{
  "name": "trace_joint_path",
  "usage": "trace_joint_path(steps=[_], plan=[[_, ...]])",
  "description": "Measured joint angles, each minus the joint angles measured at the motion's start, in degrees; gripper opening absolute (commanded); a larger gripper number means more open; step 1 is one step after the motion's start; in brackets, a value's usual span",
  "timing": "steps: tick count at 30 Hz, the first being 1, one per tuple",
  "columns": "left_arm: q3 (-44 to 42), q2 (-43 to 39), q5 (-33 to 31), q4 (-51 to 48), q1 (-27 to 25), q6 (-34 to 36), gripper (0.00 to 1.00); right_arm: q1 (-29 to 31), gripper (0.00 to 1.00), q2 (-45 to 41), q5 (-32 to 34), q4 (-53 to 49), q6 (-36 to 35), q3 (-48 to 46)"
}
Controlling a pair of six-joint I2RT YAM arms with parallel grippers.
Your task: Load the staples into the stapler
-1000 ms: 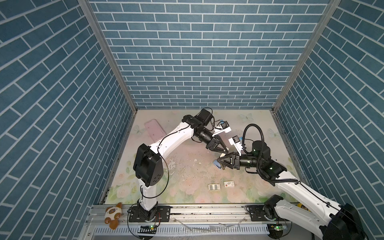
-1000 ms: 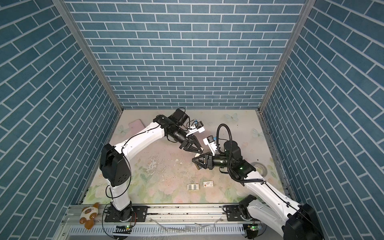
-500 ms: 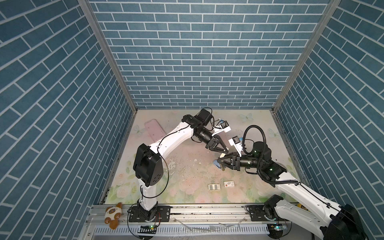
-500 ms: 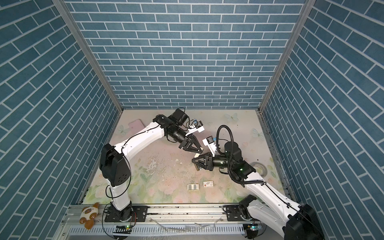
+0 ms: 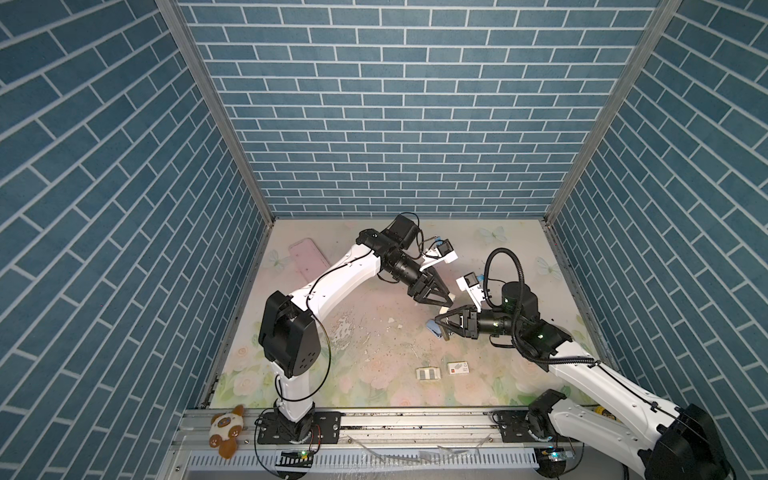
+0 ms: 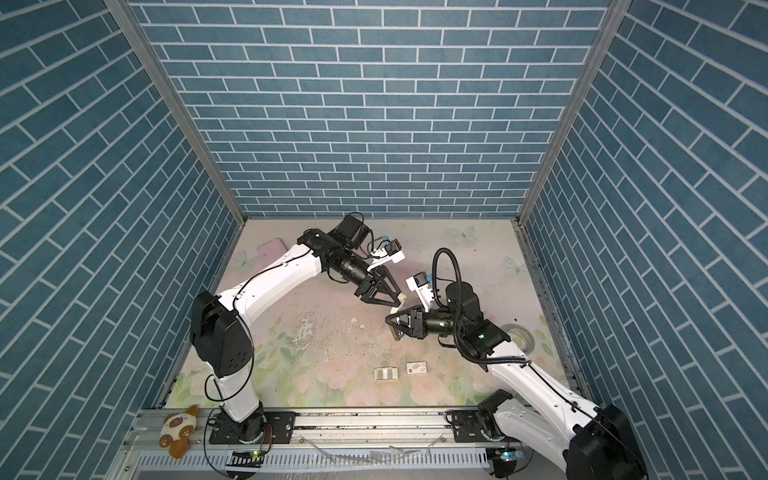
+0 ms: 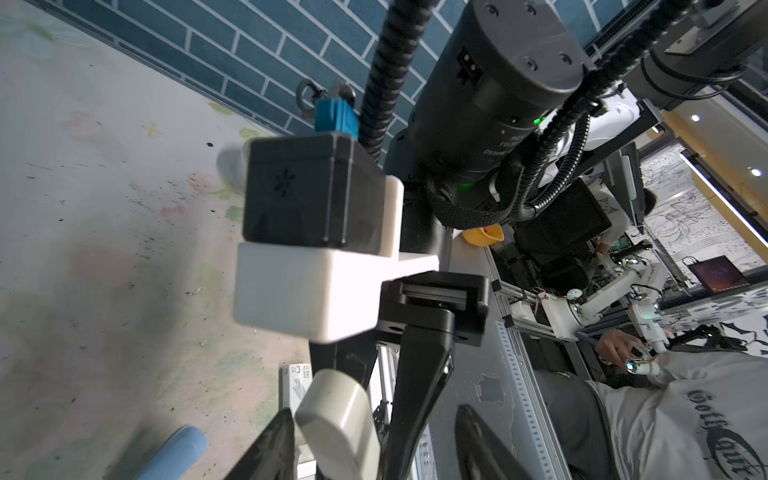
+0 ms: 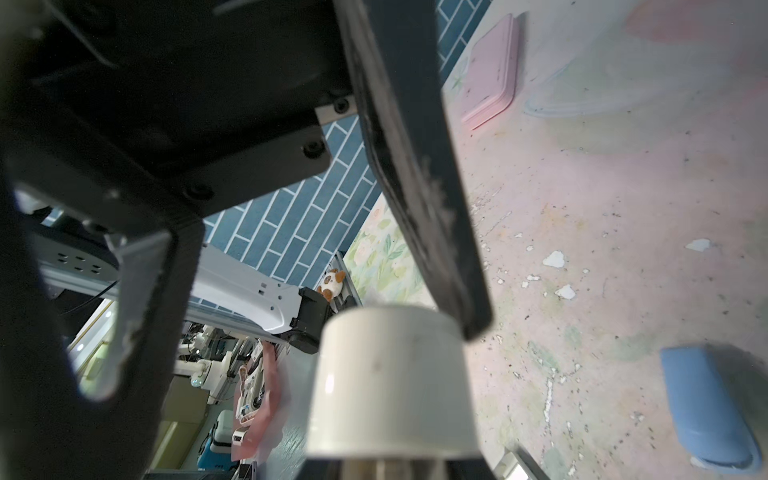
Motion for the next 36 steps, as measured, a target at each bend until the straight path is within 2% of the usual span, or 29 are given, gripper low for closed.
trace_joint_path(steps=[7, 14, 20, 26, 36], plan=[[-0.3, -4.0, -7.0, 0.5, 6.8, -0.3, 0.64, -1.0, 0.16, 0.3, 6.7, -10.6, -3.1, 2.3], [-5.4, -9.4, -17.6, 3.5, 10.7, -1.3, 0.64, -1.0, 0.17, 3.6, 22.7, -21.4, -9.7, 6.5], [-11.5, -12.2, -22.7, 4.6, 11.2, -0.8, 0.64, -1.1, 0.17, 6.6, 33.9, -23.2, -13.7, 6.4], [-14.0, -14.4, -25.3, 4.6, 11.2, 2.0, 0.63, -1.1, 0.18, 13.2, 38.8, -20.4, -16.0, 5.3], [-16.7, -15.0, -26.8, 4.8, 11.2, 3.9, 0.63, -1.1, 0.21, 21.4, 41.3, -15.4, -16.6, 4.7]])
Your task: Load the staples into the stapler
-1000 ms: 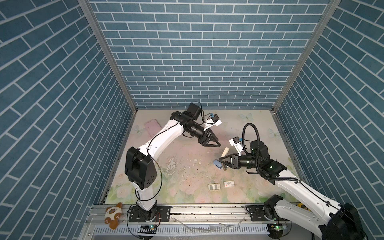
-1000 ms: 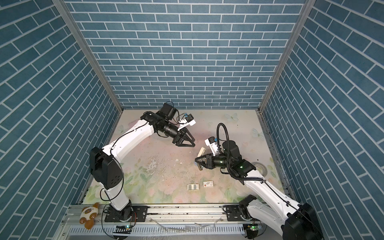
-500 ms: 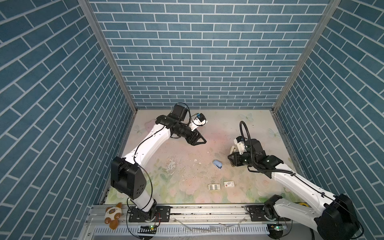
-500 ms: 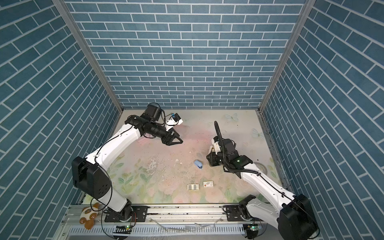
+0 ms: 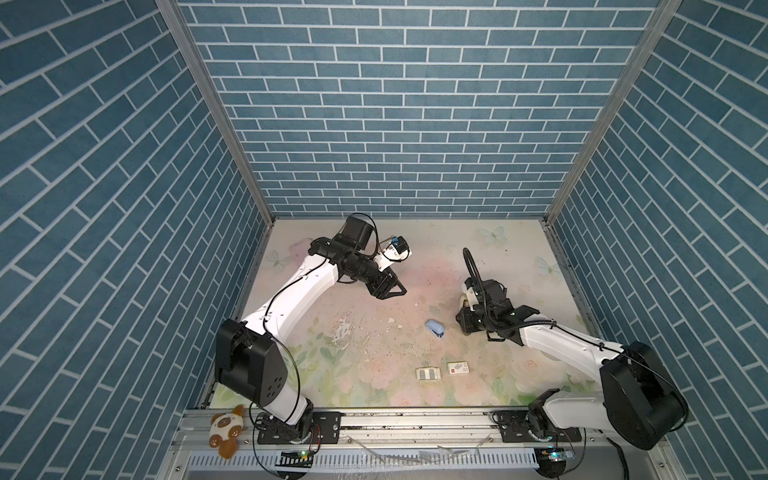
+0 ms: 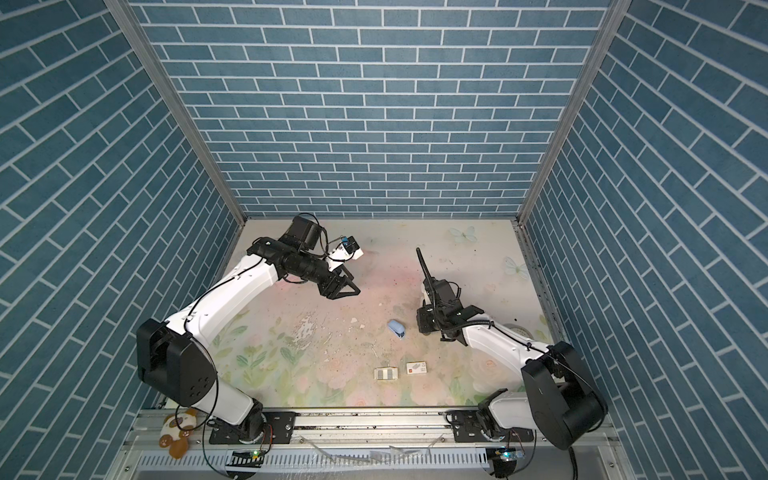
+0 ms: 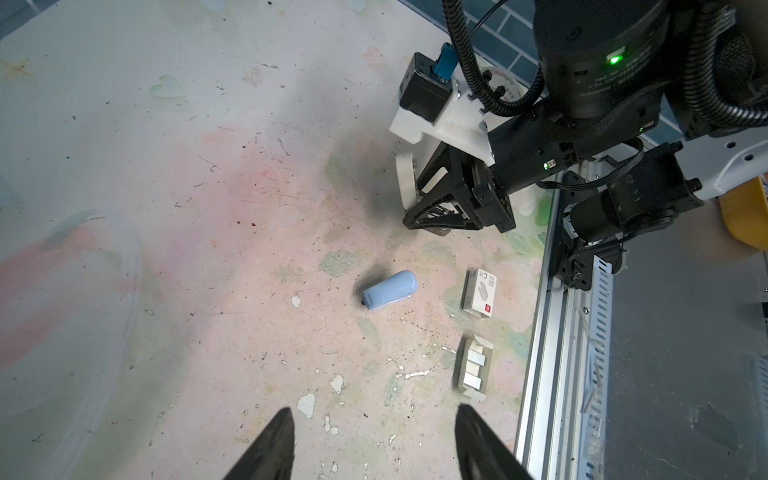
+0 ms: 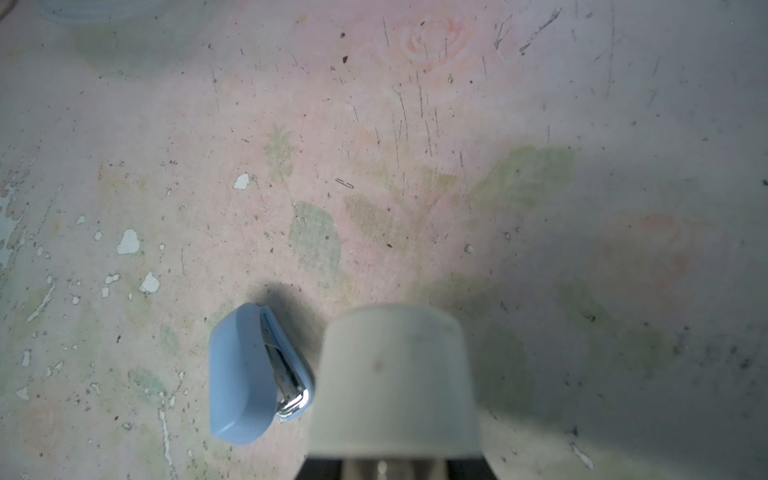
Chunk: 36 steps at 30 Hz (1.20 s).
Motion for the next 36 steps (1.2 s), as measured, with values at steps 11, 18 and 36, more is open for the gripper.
trace_joint_path(steps=[11, 18, 36], plan=[[-2.2, -0.9, -0.3, 1.2, 0.0, 0.9, 0.64, 2.1, 0.28, 7.6, 2.3, 1.8, -1.5, 0.1], [-3.9, -2.3, -0.8, 1.2, 0.0, 1.7, 0.64, 4.1, 0.38, 11.3, 4.7, 1.6, -2.5, 3.1], [-4.3, -3.0, -0.3, -0.3, -0.1, 4.7, 0.69, 5.7, 0.56, 5.1, 8.0, -3.6, -2.9, 3.5]])
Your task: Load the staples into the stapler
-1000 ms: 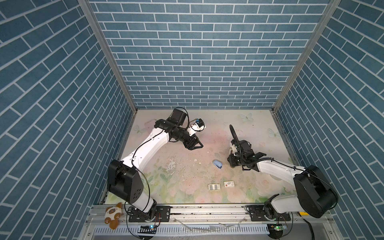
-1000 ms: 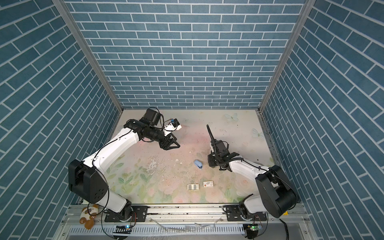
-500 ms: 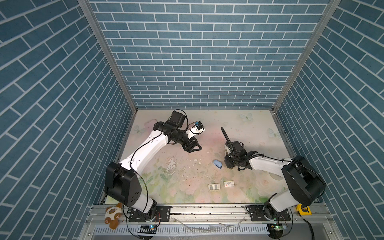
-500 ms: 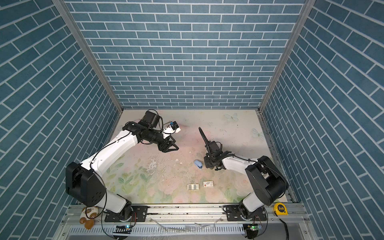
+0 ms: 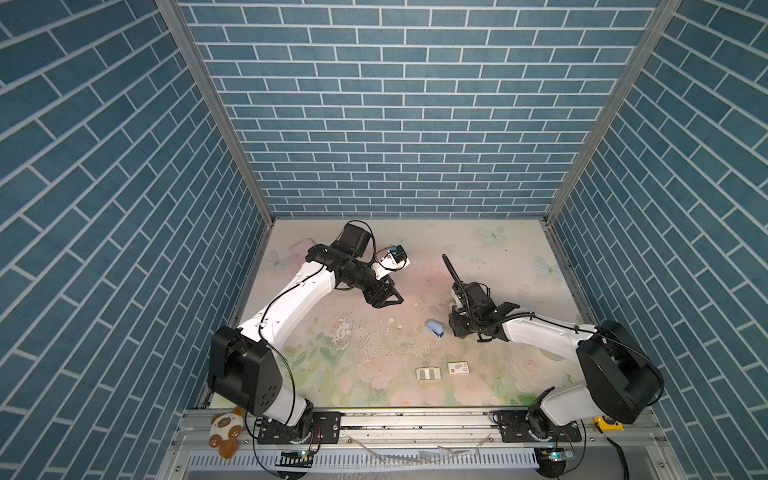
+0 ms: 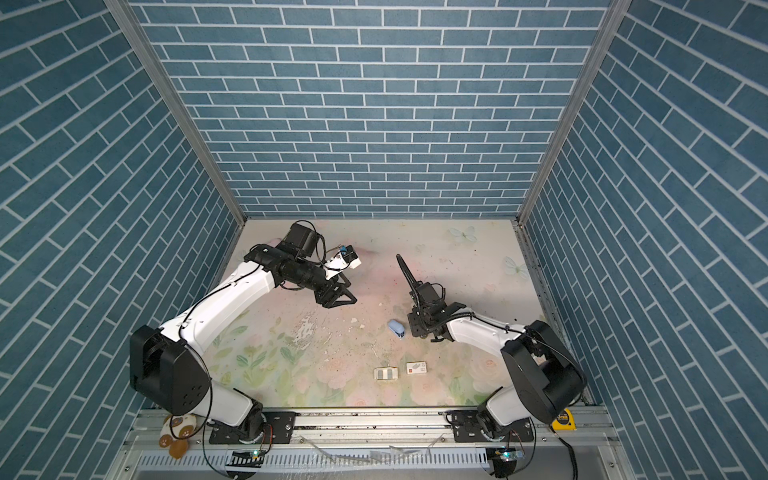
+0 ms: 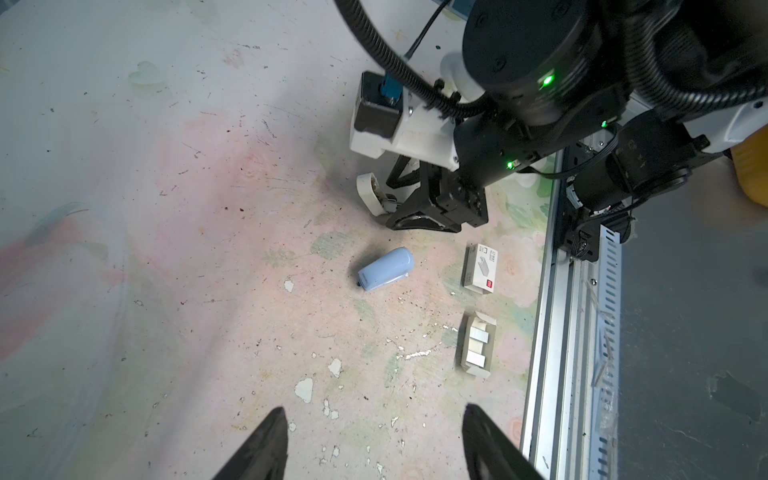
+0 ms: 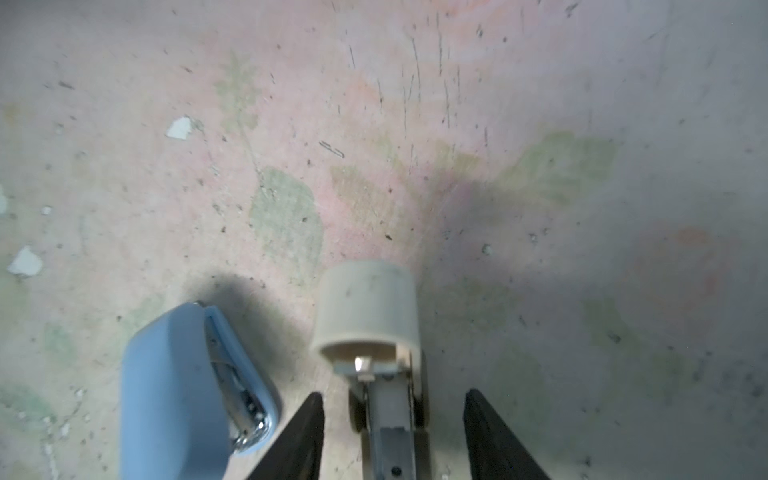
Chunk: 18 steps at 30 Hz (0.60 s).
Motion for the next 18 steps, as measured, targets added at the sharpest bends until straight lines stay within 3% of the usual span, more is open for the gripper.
trace_joint_path(steps=[9, 18], plan=[[2.4, 1.4, -0.5, -3.4, -2.1, 4.8, 0.72, 0.0, 0.54, -7.6, -2.8, -9.4, 0.5, 0.9], [6.5, 11.6, -7.2, -5.5, -13.6, 13.1, 0.70, -3.1, 0.54, -24.7, -3.2, -21.5, 11.1, 1.0]])
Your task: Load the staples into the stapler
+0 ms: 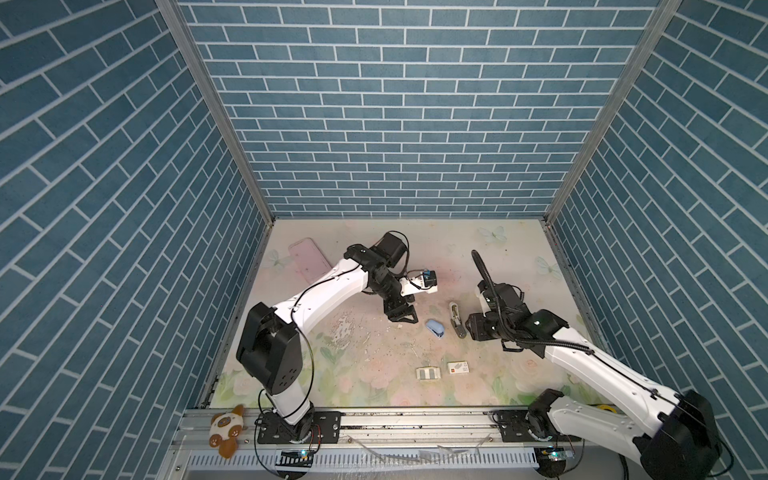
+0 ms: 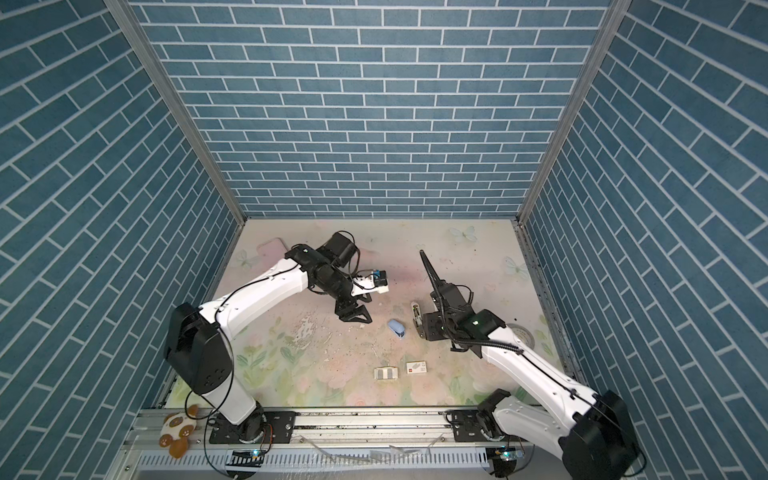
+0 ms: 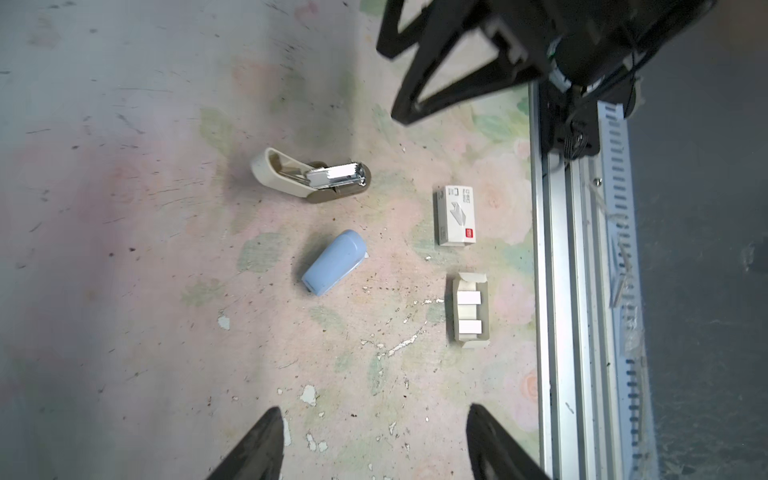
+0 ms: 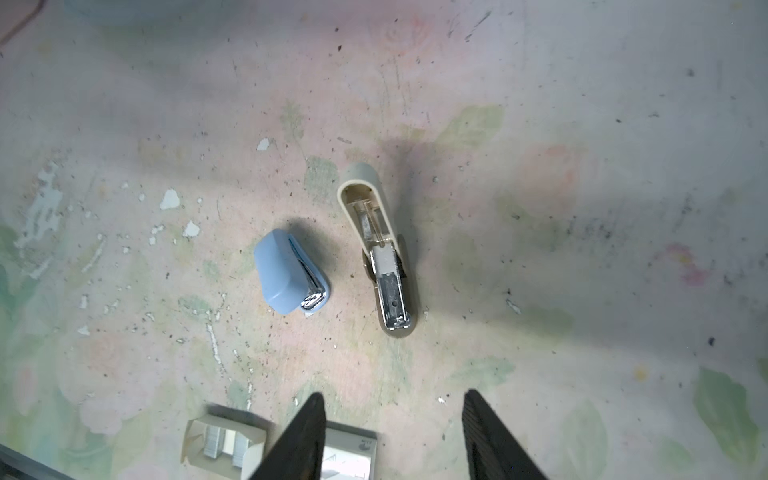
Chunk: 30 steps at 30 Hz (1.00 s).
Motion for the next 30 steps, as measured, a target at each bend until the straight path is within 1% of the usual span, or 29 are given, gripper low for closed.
trace_joint_path(steps=[3, 5, 8, 12, 15, 20, 24, 30], plan=[[2.3, 4.2, -2.1, 0.1, -3.1, 2.6, 0.70, -3.0, 0.54, -5.3, -1.5, -2.3, 3.7, -0.5], [4.4, 7.4, -2.7, 0.3, -4.5, 4.2, 0.70, -5.2, 0.56, -9.7, -2.4, -3.7, 6.0, -1.5], [7.7, 11.6, -2.9, 0.5, -5.5, 6.0, 0.70, -8.0, 0.58, -16.3, -3.4, -5.5, 8.3, -3.5], [9.9, 15.1, -3.7, 1.3, -6.2, 8.4, 0.70, -10.9, 0.58, -21.8, -4.3, -7.6, 10.2, -5.4], [10.0, 16.7, -4.5, 1.4, -6.7, 10.3, 0.69, -12.2, 0.58, -22.5, -4.7, -8.2, 11.0, -6.0], [10.0, 18.4, -6.3, 2.5, -8.4, 12.6, 0.68, -13.1, 0.58, -21.0, -6.6, -8.2, 11.5, -6.3], [10.0, 18.6, -7.8, 4.4, -10.0, 13.2, 0.67, -13.5, 0.58, -20.0, -7.6, -8.1, 11.5, -6.3], [10.4, 20.2, -8.8, 6.2, -10.6, 14.3, 0.65, -14.0, 0.58, -19.7, -8.4, -7.8, 11.5, -6.7]])
